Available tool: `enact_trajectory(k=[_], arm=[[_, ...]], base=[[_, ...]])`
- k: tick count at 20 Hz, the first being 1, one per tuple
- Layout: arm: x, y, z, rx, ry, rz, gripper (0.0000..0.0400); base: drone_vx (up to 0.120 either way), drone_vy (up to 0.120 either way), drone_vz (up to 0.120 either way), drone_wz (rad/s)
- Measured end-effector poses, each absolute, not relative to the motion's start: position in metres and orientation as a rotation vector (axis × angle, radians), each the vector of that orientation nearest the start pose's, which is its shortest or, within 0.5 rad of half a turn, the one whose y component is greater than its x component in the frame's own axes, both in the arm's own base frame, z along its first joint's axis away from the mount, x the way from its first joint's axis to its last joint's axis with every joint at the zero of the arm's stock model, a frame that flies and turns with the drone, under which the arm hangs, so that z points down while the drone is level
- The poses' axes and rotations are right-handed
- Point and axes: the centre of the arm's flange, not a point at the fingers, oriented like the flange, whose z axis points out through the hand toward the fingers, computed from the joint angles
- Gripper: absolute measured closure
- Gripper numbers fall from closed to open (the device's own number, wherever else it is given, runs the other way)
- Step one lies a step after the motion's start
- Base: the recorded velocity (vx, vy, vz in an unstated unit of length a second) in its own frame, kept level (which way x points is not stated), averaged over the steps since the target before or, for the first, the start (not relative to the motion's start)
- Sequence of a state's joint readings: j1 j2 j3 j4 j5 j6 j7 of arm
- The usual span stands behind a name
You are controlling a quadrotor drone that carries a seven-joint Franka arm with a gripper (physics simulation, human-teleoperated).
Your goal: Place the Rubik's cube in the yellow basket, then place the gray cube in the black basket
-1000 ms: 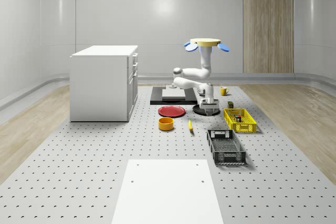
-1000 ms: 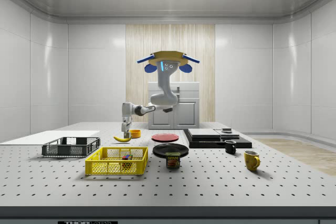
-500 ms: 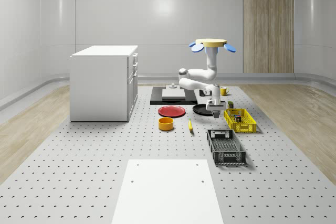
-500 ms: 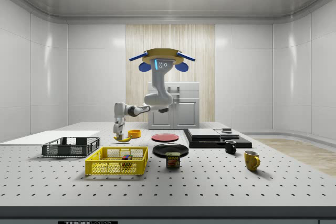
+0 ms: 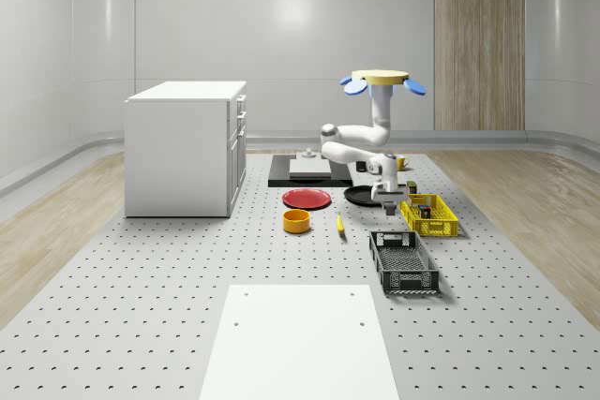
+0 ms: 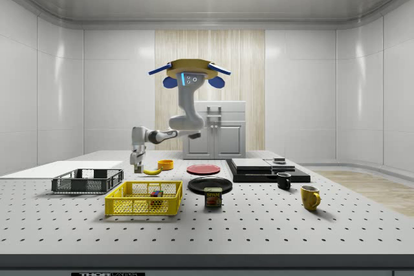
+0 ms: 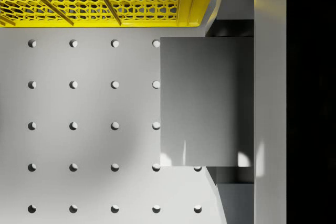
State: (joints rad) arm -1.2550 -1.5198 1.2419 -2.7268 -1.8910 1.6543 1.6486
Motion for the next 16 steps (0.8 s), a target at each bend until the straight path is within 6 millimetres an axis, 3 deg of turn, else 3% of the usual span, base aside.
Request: enact_trajectory(k=[6,16], arm=[[0.3408,0.0180,0.5408,0.001,-0.002,0.787,0.0149],[0.3407,0.0180,0.5408,0.001,-0.002,0.787,0.0149]], base=[[0.120,-0.033,0.000,0.000],[0.120,0.000,0.000,0.000]])
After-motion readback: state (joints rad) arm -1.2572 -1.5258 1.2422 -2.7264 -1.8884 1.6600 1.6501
